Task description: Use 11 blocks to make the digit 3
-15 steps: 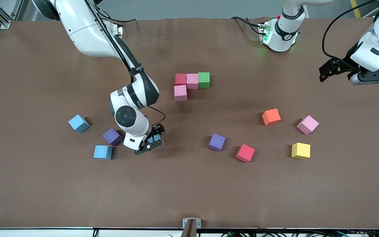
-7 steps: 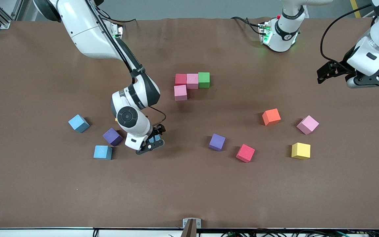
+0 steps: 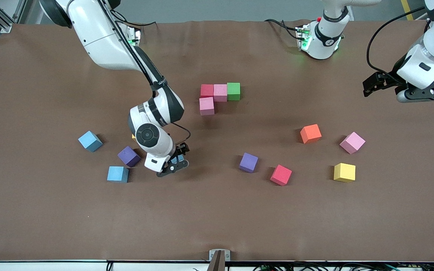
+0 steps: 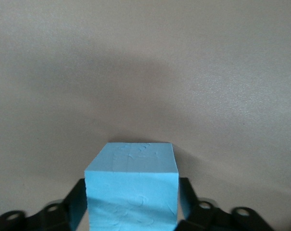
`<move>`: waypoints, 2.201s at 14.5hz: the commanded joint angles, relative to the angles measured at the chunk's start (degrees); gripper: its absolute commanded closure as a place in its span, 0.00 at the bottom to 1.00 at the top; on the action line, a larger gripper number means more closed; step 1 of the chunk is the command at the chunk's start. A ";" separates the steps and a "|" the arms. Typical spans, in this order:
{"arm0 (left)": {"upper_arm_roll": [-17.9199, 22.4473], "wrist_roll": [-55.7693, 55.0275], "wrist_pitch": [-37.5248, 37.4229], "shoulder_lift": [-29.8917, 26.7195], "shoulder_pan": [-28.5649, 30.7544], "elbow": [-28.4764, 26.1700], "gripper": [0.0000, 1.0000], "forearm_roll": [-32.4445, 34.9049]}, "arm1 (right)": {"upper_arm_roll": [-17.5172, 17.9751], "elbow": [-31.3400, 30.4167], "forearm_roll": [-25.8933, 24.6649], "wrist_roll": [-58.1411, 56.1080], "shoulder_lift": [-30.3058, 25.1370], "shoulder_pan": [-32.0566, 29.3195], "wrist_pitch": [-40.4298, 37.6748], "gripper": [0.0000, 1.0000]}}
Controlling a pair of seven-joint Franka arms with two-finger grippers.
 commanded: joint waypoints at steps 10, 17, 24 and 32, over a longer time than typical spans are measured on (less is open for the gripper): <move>0.00 0.84 0.76 0.68 0.47 -0.18 0.00 -0.01 | 1.02 0.49 0.96 23.48 -1.80 8.00 -4.05 0.72; 0.00 0.84 0.41 0.33 0.47 -1.15 0.00 -0.01 | 0.93 -4.43 0.70 30.18 -4.96 13.28 -3.87 0.72; 0.00 0.67 0.93 0.68 0.12 -2.11 0.00 -0.01 | 1.02 -10.85 0.78 30.27 -6.90 16.01 3.16 0.71; -0.09 -0.13 1.46 1.38 -0.05 -2.11 0.00 -0.01 | 1.11 -13.40 0.78 30.53 -8.39 16.80 3.25 0.71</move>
